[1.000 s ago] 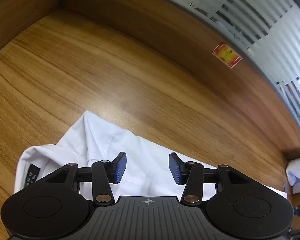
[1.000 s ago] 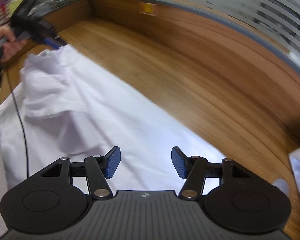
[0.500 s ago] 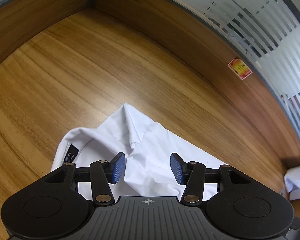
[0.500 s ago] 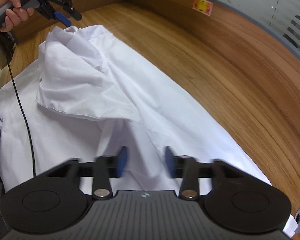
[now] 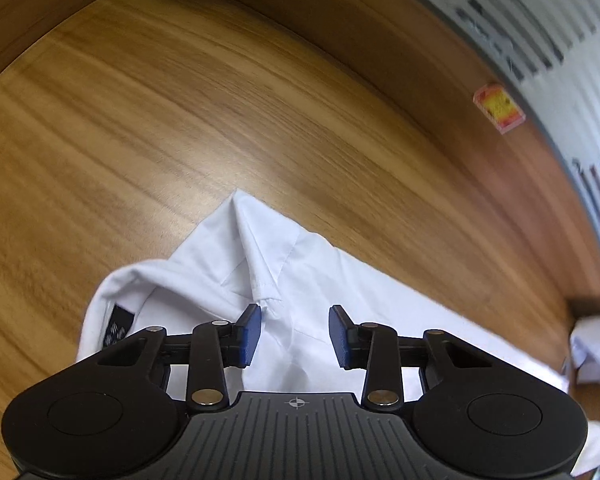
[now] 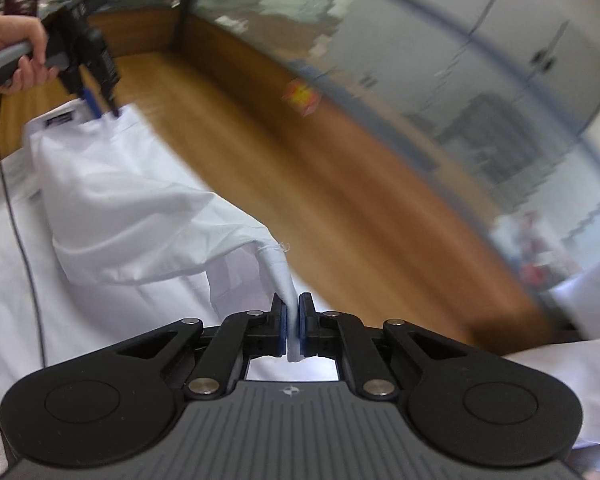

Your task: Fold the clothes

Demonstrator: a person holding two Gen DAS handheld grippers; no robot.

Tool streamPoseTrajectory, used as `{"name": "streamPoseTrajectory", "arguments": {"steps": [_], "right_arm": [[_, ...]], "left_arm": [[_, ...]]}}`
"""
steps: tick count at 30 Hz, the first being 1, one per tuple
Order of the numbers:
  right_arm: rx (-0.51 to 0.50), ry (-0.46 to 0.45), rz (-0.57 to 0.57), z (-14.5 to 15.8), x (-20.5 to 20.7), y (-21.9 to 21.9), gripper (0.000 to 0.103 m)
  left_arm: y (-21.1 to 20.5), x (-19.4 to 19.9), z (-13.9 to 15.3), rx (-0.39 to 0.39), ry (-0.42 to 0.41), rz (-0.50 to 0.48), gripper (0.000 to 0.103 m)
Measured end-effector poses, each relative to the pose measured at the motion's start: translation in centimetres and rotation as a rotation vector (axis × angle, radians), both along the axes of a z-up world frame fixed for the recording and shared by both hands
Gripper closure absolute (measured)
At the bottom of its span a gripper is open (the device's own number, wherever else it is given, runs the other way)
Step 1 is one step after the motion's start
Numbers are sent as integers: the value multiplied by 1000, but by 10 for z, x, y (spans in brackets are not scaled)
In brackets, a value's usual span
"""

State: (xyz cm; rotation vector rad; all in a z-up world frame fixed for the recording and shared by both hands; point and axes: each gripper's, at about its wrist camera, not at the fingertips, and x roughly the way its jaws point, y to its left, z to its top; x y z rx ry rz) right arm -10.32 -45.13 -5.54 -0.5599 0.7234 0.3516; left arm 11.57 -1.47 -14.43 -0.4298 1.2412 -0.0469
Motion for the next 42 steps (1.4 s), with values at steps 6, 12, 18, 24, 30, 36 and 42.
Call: {"name": "streamPoseTrajectory", "arguments": {"steps": [6,12,18,24,30,36,42], "right_arm": [[-128,-101,-133,10,-20,-19,97],[-219,-125,-201,-13,-19,-34,96],[-277,-120,-254,-44,-9,-41,96],[-288,-141,-303,-52,8,-47,96],[-314,-138,-314,-69,19,-50,96],[-319,-101,-315,-85,30,-57,96],[-338,-90,-300,-88,37,-57,96]], "left_arm": [[-10,21,-5,102,72,-95,70],[-9,33,5,76,16,-85,63],[-8,28,26,51,-91,-103,51],[-13,17,38,66,-168,-170,45],[-12,19,31,57,-179,-136,45],[-33,29,24,110,-168,-206,46],[-56,41,5,206,-110,-273,47]]}}
